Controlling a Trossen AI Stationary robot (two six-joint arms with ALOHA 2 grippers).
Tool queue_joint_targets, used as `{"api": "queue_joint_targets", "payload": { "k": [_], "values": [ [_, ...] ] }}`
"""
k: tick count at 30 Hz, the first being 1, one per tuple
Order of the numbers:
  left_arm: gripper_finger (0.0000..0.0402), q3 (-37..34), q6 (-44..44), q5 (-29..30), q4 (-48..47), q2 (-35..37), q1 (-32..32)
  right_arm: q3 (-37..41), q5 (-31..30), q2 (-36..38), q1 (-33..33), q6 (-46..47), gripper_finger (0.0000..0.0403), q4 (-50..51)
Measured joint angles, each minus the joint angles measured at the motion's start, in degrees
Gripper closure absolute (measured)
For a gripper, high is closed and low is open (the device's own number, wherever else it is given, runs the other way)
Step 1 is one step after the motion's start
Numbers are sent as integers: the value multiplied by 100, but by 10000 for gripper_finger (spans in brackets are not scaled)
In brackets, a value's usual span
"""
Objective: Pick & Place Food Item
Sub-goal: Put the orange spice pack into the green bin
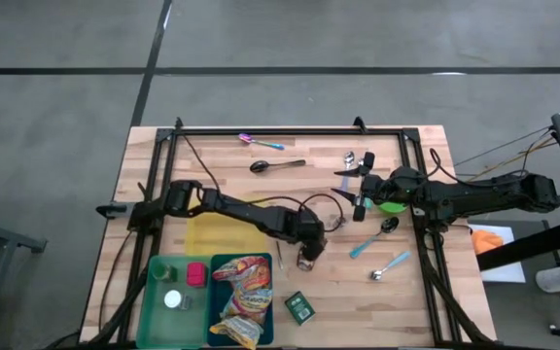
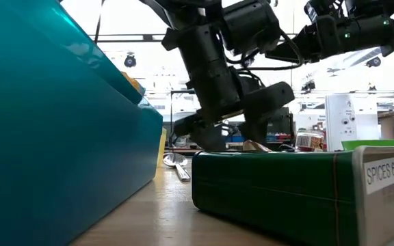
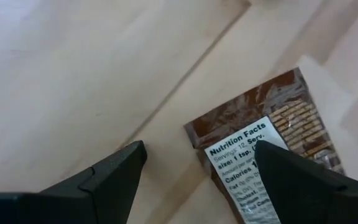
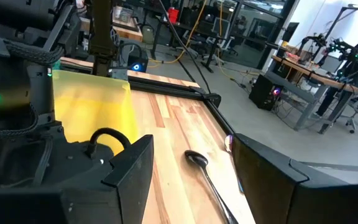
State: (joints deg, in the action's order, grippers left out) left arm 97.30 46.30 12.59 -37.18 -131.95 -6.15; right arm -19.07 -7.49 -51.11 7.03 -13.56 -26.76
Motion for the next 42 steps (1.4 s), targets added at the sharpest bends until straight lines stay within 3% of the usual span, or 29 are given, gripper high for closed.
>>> {"api": "queue_joint_targets", "payload": {
  "k": [7,16,33,42],
  "values": [
    [86,-17,66,549,-382,-4,-20,0,0,0,0,1,188,0],
    [86,-17,223,655,-766,8,-13,-2,0,0,0,0,188,0],
    [86,173,804,-18,-951,25,74,0,-2,0,0,2,188,-3],
    [104,175,901,-40,-1034,25,80,0,-2,0,0,2,188,0]
  ]
}}
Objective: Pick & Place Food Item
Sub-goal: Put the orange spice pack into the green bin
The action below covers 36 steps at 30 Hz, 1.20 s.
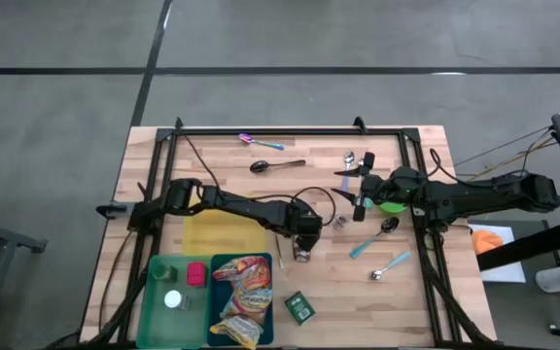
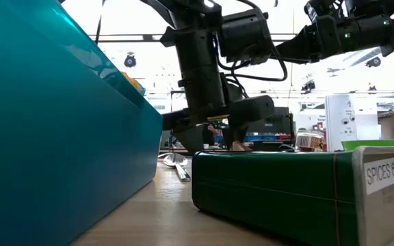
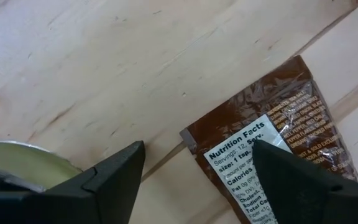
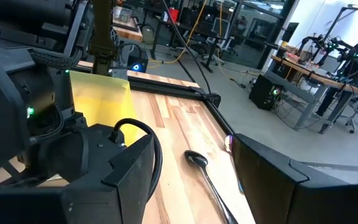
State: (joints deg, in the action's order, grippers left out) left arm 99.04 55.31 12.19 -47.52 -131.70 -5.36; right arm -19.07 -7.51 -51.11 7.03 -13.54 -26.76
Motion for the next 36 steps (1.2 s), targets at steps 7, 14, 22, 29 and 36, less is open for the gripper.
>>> {"api": "queue_joint_targets", "payload": {
  "k": [7,14,22,29,36],
  "values": [
    [161,0,28,-20,-53,7,6,0,0,0,-1,0,188,-2],
    [225,0,24,-46,-38,9,3,0,-1,0,0,0,188,-2],
    [290,0,20,-81,-31,9,3,0,0,0,0,0,188,-2],
    [302,0,4,-81,-14,9,3,0,0,0,0,0,188,-2],
    [310,0,4,-81,-9,9,3,-1,-2,0,-1,0,188,-2]
  ]
}}
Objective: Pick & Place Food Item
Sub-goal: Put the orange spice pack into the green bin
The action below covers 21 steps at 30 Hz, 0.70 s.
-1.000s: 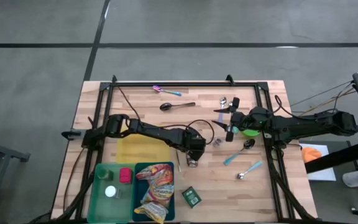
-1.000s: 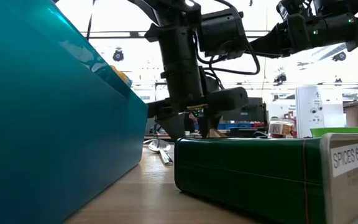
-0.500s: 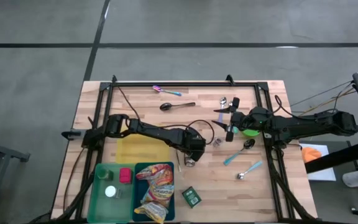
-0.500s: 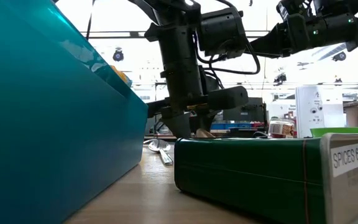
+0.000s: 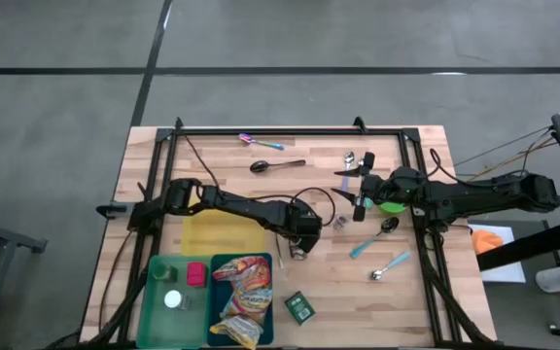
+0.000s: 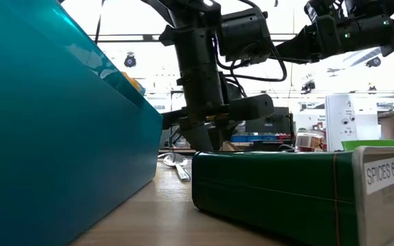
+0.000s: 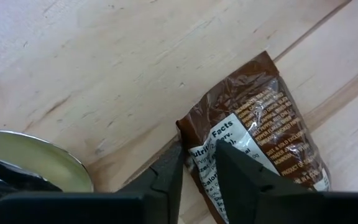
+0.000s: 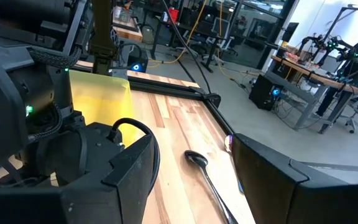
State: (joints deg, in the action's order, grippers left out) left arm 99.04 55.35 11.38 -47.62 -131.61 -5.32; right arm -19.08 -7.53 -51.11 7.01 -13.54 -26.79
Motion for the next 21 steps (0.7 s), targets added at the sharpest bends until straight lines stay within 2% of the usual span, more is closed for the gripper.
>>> {"api": "queue_joint_targets", "payload": {
  "k": [9,21],
  "values": [
    [394,0,0,-2,20,0,0,1,2,0,1,0,188,0],
    [400,11,-51,0,5,37,9,-1,0,0,1,0,188,0]
  ]
}}
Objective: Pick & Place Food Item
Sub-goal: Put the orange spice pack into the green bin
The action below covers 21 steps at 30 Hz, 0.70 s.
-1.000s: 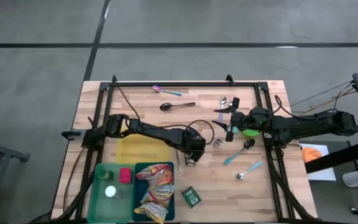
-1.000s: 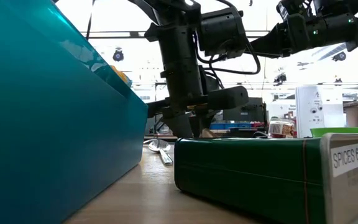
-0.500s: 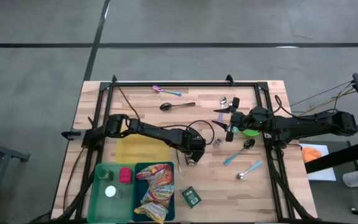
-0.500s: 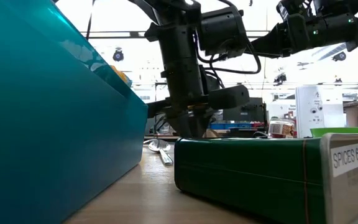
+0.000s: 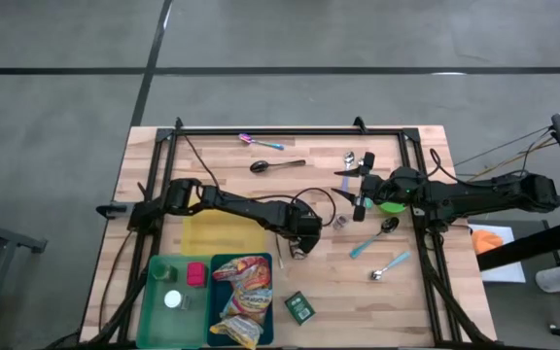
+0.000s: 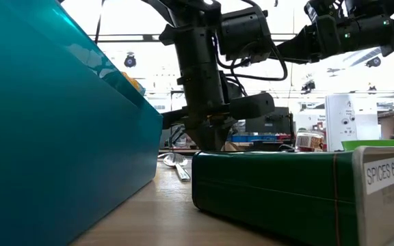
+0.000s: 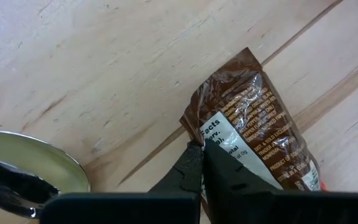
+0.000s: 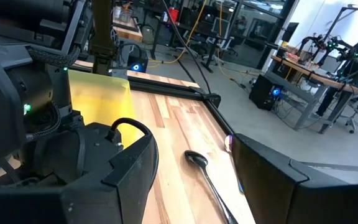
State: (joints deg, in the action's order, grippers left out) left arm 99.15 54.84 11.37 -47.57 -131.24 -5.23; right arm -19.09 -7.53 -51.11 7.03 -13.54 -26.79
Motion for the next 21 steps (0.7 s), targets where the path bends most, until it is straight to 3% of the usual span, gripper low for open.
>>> {"api": "queue_joint_targets", "payload": {
  "k": [21],
  "values": [
    [400,53,-163,710,-103,543,-7,2,-4,2,-1,-1,188,45]
  ]
}}
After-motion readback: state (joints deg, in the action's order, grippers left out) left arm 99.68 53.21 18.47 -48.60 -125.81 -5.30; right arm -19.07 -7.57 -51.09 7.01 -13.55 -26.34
